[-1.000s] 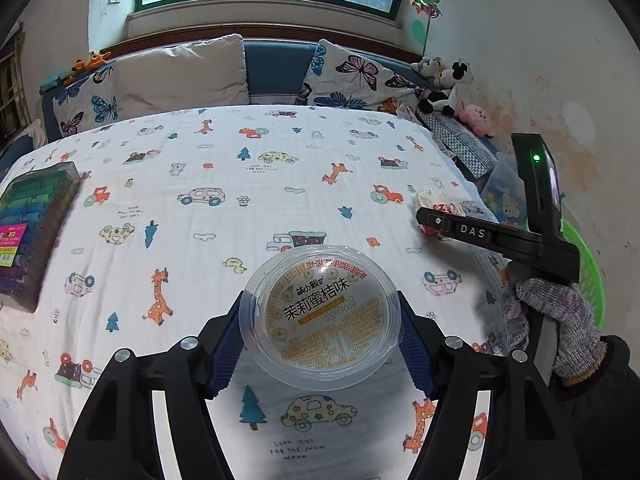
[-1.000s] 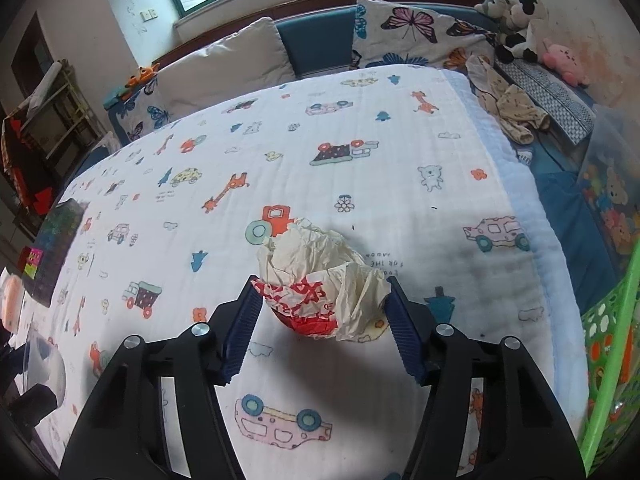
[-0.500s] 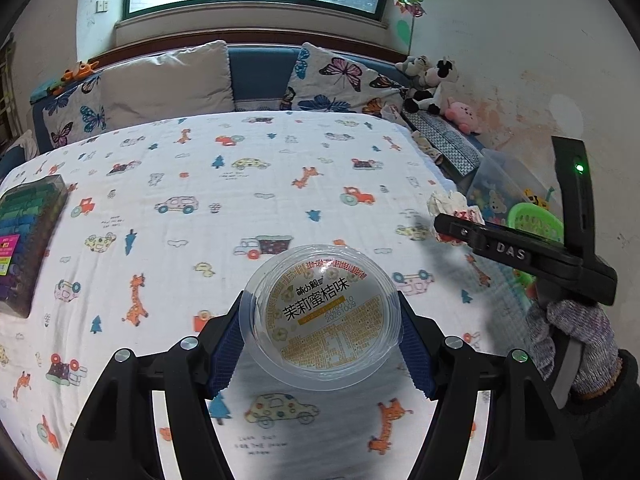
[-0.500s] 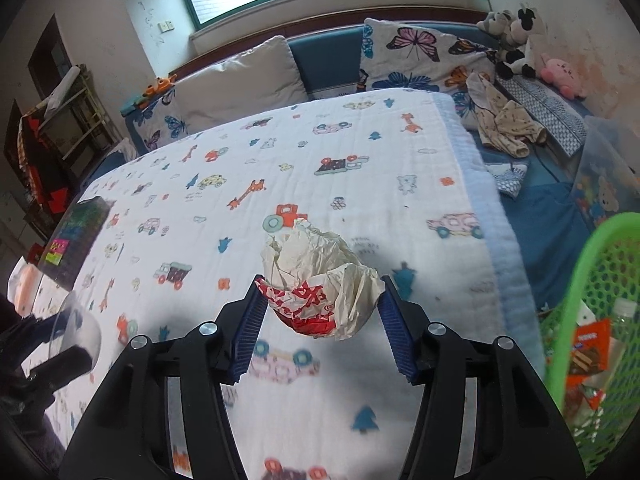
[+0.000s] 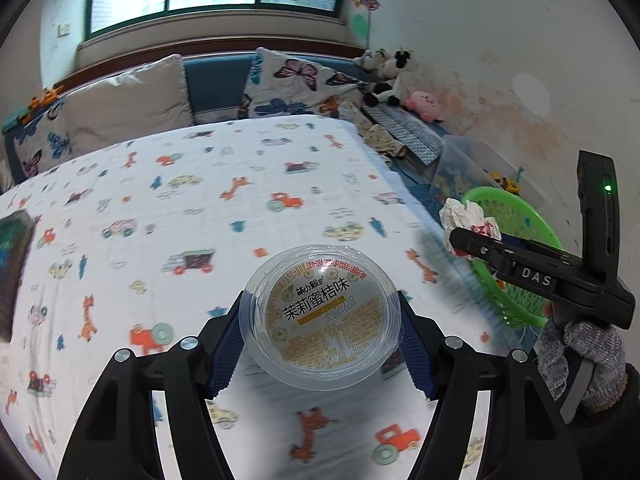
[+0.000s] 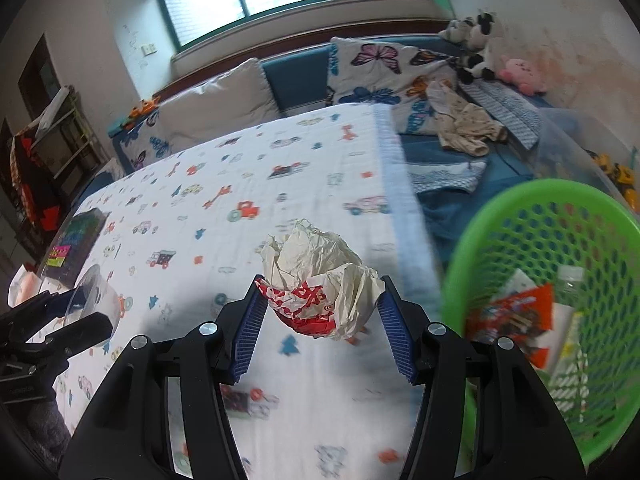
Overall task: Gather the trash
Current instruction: 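Drop paper cup into green basket with right tool while left tool carries tub over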
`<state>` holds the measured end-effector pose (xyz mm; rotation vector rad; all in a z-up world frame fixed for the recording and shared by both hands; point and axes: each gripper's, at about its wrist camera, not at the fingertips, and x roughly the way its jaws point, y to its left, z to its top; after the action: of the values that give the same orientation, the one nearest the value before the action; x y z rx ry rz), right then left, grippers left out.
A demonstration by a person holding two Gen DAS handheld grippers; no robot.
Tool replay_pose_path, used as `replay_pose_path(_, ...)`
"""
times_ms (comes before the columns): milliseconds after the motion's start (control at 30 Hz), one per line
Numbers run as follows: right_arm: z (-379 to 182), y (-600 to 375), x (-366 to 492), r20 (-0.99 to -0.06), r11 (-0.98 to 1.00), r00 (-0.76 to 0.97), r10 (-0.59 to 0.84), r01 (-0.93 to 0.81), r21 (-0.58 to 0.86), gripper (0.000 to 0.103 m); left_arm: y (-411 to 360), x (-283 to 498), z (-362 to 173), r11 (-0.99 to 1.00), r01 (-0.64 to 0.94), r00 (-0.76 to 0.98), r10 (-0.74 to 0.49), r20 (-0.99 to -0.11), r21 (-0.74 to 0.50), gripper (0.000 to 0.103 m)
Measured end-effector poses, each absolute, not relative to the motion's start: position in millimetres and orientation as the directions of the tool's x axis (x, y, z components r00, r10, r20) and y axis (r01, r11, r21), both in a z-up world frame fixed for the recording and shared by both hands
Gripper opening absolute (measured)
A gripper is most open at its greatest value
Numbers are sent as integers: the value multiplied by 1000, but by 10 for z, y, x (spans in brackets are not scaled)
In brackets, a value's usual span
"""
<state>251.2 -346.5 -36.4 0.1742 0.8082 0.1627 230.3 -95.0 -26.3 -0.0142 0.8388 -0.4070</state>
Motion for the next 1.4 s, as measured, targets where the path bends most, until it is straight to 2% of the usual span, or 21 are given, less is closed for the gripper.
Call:
replay_pose_path(833, -349, -5074, 1742, -715, 952, 696, -64, 258, 165, 58, -2084, 2220, -57, 832, 537, 529, -461, -713, -140, 67)
replay_pose_path(1100, -373, -5343, 1650, -713, 930, 696, -85, 312, 193, 64, -2379, 2196, -30, 805, 579, 503, -476, -721, -127, 67)
replay_pose_path(1400, -333, -5408, 1568, -700, 921, 707, -96, 329, 207, 66, -2696, 2178, 13, 776, 623, 489, -487, -724, -101, 67)
